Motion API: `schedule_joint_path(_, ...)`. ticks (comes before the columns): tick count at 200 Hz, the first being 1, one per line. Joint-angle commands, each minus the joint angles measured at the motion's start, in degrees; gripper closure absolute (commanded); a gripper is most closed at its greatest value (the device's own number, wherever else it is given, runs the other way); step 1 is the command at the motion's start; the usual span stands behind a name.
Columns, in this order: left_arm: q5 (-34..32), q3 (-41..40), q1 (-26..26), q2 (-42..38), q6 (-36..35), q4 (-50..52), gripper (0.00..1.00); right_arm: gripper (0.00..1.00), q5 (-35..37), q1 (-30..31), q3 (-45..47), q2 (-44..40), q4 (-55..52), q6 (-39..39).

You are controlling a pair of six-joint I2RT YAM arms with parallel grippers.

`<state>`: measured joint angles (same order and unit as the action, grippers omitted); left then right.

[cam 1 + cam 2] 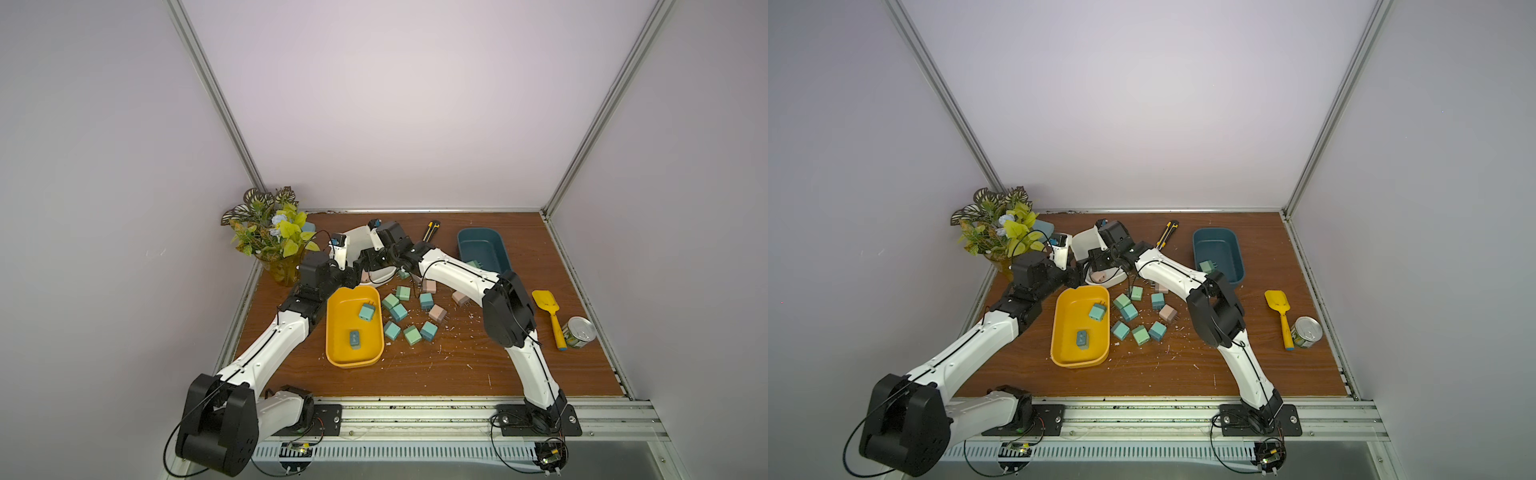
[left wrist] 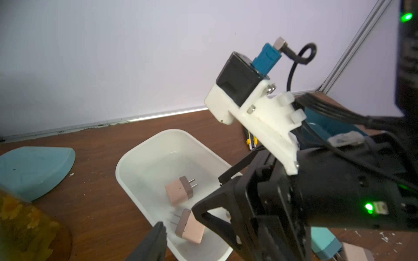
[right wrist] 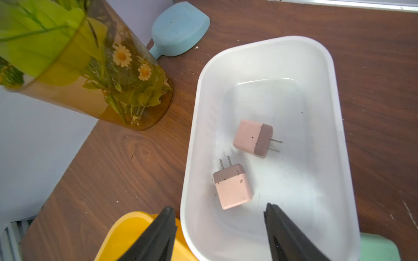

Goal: Place the plugs by color into the storage box
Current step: Place the plug in the storage box, then pick up the plug from the center of the board.

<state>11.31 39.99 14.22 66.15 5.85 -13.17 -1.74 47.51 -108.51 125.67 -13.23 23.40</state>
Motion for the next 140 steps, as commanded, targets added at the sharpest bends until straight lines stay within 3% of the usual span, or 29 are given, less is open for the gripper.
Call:
schedule_joint_path(1,0.69,-0.66,0.61,-1.41,0.19,-1.21,0.35,0.32,1.18,0.3,4.09,-5.74,2.84,2.41)
schedule_joint_path(60,0.51,-2.78,2.92,-4.16,-1.71,-3.34,0.35,0.32,5.34,0.53,26.4,-23.15,11.42,4.73)
schedule_joint_path(140,3.46,-3.97,5.96,-2.43,-2.32,-5.12,0.36,0.35,11.18,0.48,52.69,-43.19,9.89,7.13)
